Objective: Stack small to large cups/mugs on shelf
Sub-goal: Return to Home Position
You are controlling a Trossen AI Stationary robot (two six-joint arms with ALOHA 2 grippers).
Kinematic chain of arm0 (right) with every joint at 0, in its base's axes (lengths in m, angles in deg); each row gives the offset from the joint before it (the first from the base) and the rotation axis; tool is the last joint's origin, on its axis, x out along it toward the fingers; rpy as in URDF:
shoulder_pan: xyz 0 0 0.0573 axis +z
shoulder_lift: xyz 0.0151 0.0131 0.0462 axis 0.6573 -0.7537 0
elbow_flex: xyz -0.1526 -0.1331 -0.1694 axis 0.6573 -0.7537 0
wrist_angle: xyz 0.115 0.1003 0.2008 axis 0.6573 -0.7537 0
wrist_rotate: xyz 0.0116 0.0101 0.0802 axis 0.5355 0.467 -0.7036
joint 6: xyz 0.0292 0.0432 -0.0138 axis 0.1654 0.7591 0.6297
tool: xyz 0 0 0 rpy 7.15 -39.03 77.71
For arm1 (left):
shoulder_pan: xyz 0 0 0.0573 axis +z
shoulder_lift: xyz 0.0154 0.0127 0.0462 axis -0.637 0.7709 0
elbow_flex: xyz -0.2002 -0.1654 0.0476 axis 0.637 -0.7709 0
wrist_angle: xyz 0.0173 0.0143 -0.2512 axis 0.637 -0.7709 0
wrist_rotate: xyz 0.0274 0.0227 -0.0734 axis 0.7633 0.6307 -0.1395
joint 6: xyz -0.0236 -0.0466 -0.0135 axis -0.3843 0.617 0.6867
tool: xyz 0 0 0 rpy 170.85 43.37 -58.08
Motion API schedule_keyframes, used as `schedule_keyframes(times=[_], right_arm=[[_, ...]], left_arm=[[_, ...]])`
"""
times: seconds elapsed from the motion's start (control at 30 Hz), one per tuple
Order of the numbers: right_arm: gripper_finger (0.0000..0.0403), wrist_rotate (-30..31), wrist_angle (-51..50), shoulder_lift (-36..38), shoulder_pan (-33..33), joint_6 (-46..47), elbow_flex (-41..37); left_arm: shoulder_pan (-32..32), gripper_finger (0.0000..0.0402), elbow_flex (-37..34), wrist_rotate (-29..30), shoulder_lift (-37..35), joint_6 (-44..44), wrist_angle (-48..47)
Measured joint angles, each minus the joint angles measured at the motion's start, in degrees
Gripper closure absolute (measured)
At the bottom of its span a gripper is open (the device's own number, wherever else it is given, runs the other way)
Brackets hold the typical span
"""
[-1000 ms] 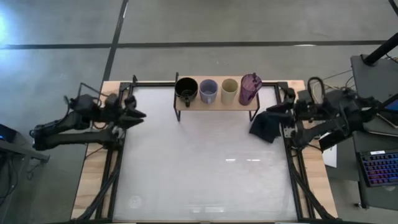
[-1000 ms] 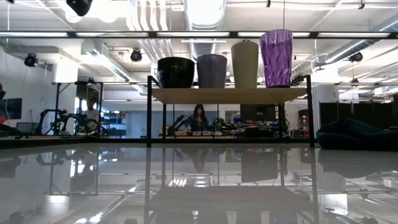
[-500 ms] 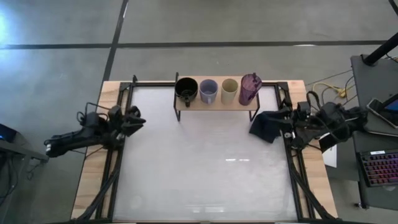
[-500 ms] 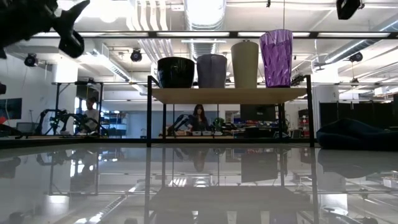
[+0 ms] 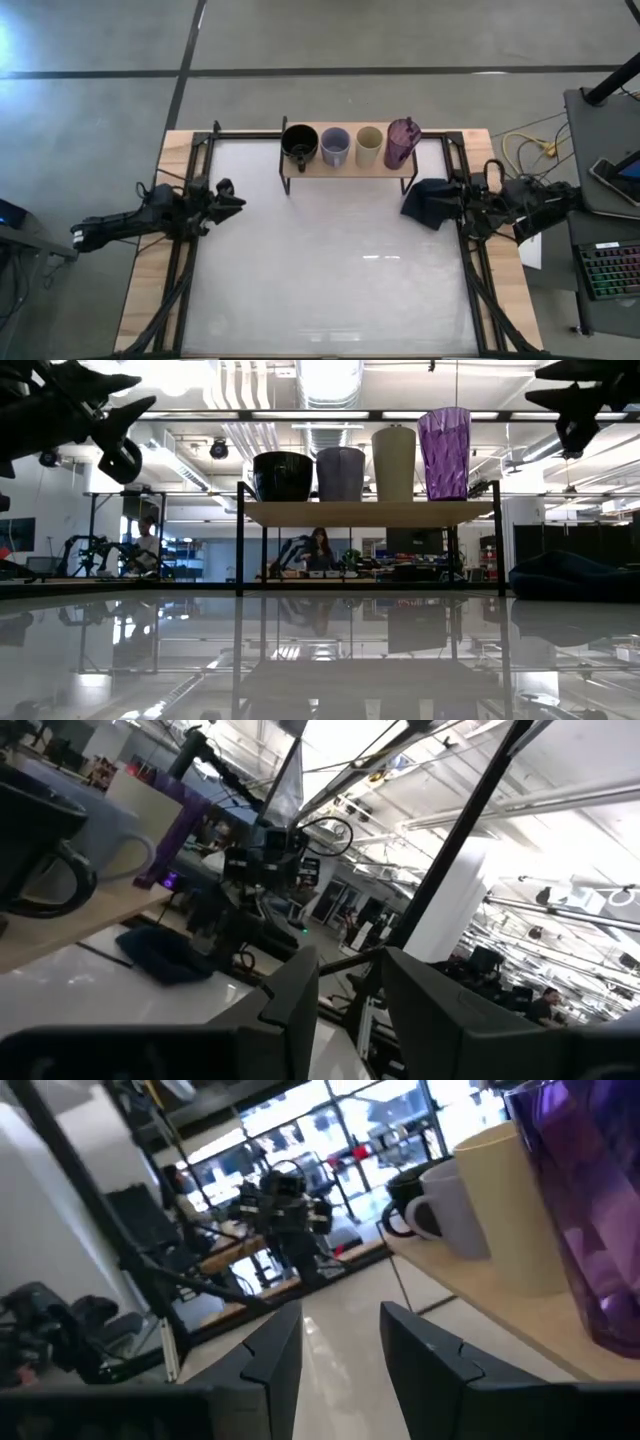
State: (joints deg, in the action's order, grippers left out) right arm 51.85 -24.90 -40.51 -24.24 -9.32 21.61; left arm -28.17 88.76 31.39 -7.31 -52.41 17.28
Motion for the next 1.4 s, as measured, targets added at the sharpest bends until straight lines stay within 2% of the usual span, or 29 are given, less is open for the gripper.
schedule_keyframes(times=[0.2,0.3,0.43,0.63,0.97,1.4], right_arm=[[0.0277,-1.84,5.49,-0.24,0.01,-6.95,-2.73],[0.028,-1.43,4.39,0.59,0.01,-8.39,-4.4],[0.0282,1.26,0.69,0.1,0.01,-7.83,-5.81],[0.028,1.32,-3.88,-1.55,0.01,-6.32,-7.83],[0.0287,1.3,-3.63,-2.58,0.01,-6.42,-10.34],[0.0282,1.28,-3.5,-2.58,0.01,-6.42,-9.85]], left_arm=[[0.0,0.0301,-0.04,0.02,-1.1,0.04,-4.33],[0.0,0.0301,-0.04,0.03,-1.26,0.03,-4.42],[0.02,0.0301,-0.06,-0.01,-0.95,0.0,-4.41],[0.0,0.0301,-0.02,0.01,-0.04,-0.02,-4.37],[0.0,0.0301,-0.02,0.01,0.87,-0.04,-4.37],[0.0,0.0301,-0.02,0.01,0.9,-0.07,-4.34]])
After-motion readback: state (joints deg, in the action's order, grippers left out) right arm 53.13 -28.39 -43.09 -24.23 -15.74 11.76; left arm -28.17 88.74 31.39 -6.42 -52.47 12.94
